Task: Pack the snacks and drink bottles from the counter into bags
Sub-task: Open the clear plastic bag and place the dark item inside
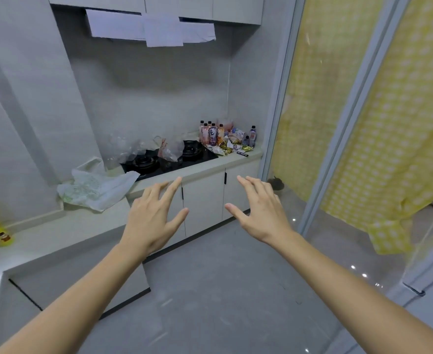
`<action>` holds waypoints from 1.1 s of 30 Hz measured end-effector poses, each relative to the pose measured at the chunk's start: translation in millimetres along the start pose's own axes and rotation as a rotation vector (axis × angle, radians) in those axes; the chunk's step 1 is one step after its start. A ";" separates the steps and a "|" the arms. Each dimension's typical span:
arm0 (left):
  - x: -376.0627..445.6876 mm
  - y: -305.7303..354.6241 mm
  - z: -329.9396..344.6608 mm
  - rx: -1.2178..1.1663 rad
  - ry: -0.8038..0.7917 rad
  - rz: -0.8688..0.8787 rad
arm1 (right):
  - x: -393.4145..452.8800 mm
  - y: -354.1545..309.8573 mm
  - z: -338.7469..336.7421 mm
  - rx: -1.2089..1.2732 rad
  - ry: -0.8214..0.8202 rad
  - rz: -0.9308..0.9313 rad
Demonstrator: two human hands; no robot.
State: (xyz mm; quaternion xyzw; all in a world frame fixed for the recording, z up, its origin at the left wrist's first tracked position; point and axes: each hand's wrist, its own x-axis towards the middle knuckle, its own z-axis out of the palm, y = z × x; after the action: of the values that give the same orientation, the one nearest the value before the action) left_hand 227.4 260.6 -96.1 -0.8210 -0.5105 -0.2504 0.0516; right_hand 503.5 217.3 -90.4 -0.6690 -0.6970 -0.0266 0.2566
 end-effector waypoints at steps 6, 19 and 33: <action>63.5 6.6 46.2 -0.014 -0.021 0.006 | 57.0 49.7 24.0 0.049 -0.040 0.049; 223.8 -39.6 179.5 -0.107 -0.043 -0.016 | 232.1 125.7 99.7 0.013 -0.039 0.026; 464.2 -89.9 291.6 -0.135 -0.104 0.045 | 438.6 224.3 177.7 -0.038 -0.073 0.132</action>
State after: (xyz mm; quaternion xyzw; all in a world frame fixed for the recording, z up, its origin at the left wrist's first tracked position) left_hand 418.2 779.6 -149.6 -0.8457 -0.4758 -0.2403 -0.0248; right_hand 670.3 711.2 -140.8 -0.7189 -0.6596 0.0018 0.2194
